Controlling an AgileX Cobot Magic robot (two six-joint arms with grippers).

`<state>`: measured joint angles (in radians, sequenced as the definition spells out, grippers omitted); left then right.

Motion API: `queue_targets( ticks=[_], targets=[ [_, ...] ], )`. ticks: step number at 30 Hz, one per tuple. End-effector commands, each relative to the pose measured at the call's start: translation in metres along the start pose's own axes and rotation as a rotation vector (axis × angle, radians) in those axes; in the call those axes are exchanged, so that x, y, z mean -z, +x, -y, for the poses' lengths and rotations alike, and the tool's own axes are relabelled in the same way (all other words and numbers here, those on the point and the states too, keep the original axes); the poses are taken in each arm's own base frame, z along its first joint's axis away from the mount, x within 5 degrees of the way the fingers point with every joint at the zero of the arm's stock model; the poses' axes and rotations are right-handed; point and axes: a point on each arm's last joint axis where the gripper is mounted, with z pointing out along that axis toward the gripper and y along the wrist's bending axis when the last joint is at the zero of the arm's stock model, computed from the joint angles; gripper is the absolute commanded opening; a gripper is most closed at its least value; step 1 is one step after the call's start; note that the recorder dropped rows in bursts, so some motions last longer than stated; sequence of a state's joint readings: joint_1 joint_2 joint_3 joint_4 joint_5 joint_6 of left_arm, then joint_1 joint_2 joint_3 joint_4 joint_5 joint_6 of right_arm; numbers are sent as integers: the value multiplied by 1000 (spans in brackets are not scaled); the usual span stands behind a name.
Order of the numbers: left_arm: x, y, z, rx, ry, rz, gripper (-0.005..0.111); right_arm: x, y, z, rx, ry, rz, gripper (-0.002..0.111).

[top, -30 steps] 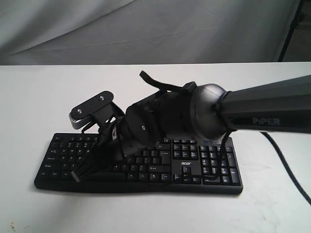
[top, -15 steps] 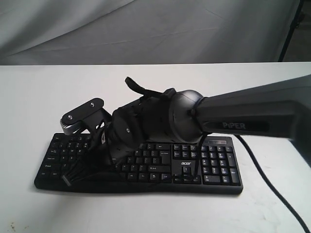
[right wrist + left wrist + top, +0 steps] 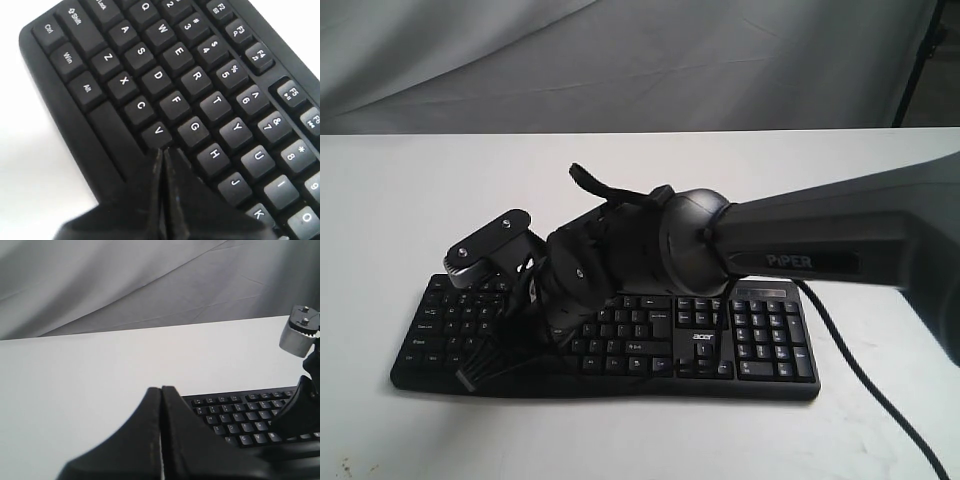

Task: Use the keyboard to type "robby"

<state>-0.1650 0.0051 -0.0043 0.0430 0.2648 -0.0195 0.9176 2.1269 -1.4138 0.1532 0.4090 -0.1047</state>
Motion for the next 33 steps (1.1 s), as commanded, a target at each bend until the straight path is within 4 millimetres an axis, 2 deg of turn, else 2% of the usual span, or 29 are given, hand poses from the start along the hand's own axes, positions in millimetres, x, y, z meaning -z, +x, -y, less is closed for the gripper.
queue_targets(
  ticks=[1, 13, 21, 28, 33],
  targets=[
    [0, 1, 0, -3, 5, 0, 0, -1, -1, 10, -3, 18, 6, 0],
    [0, 1, 0, -3, 5, 0, 0, -2, -4, 10, -1, 22, 39, 0],
    [0, 1, 0, -3, 5, 0, 0, -16, 3, 11, -13, 19, 10, 0],
    [0, 1, 0, -3, 5, 0, 0, 2, -7, 10, 1, 23, 58, 0],
    [0, 1, 0, -3, 5, 0, 0, 3, -8, 10, 1, 23, 58, 0]
  ],
)
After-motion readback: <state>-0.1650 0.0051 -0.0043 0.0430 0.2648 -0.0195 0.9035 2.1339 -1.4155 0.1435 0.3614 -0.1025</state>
